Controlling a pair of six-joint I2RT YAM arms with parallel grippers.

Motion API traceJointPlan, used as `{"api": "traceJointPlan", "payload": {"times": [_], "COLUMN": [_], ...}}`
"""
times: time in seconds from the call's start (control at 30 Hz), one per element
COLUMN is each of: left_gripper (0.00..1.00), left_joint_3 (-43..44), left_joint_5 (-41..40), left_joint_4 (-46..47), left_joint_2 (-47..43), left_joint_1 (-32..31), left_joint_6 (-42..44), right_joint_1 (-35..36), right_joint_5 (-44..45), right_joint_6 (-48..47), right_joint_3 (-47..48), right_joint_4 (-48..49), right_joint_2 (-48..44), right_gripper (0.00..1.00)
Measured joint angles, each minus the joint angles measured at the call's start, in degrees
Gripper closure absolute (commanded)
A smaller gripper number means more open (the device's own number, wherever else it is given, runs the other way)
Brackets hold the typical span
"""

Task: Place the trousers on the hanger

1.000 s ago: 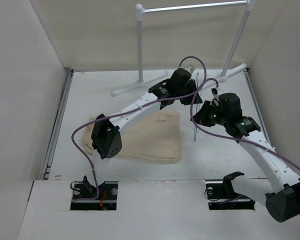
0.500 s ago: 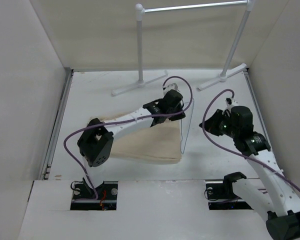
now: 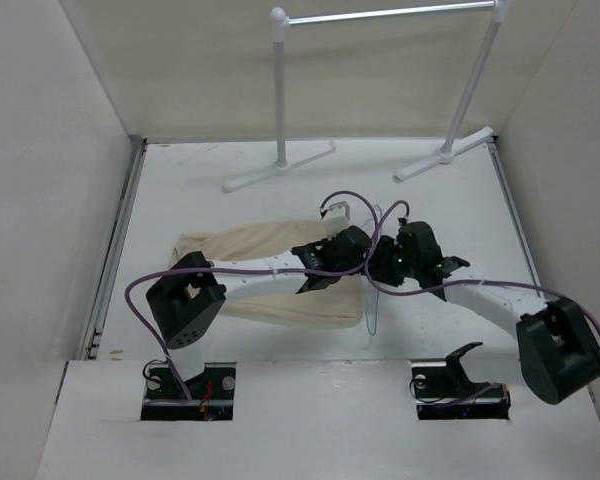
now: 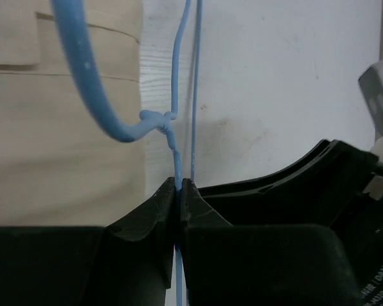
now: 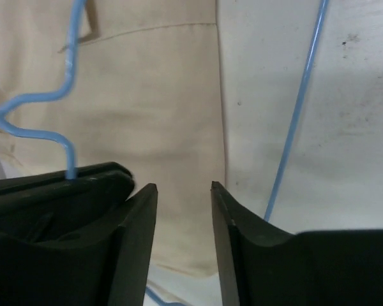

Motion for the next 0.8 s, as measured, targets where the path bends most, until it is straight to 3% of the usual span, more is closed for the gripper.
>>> {"api": "traceJointPlan", "payload": {"times": [0.13,0.37,0.43,0.5,0.57,0.8], "left_gripper": [1.0,1.0,1.0,1.0,1.0,1.0], "left_joint_3": [-2.4,-4.9,-5.5,-6.1,-6.8,-9.2], "left_joint_5": [-3.0,-5.9,-6.4,-6.8,-7.1,-9.2], "left_joint_4": [1.0,1.3,1.4,1.4,1.5,0.3], "left_joint_2": [0.0,0.0,0.0,0.0,0.0,-1.6], "left_joint_1": [0.1,-0.5,-0.6,-0.6,-0.6,-0.2], "left_joint_6": [-1.7,-3.8,-4.1,-4.4,-4.6,-4.8], "right_joint_1": [0.9,2.1,2.4,2.4,2.4,0.2], "right_joint_5": [0.3,0.6,-0.2,-1.3,-2.2,-3.9], "right_joint_6": [1.5,3.6,4.3,5.1,6.3,8.6], "right_joint_3": [-3.3,-5.6,-5.7,-6.1,-7.0,-9.1], "right_joint_4": [6.3,14.5,17.6,20.3,22.1,21.7], "right_joint_2": [5.2,9.7,11.2,12.7,14.0,7.2], "right_gripper": [0.45,0.45,0.51,0.8,0.89,0.94]}}
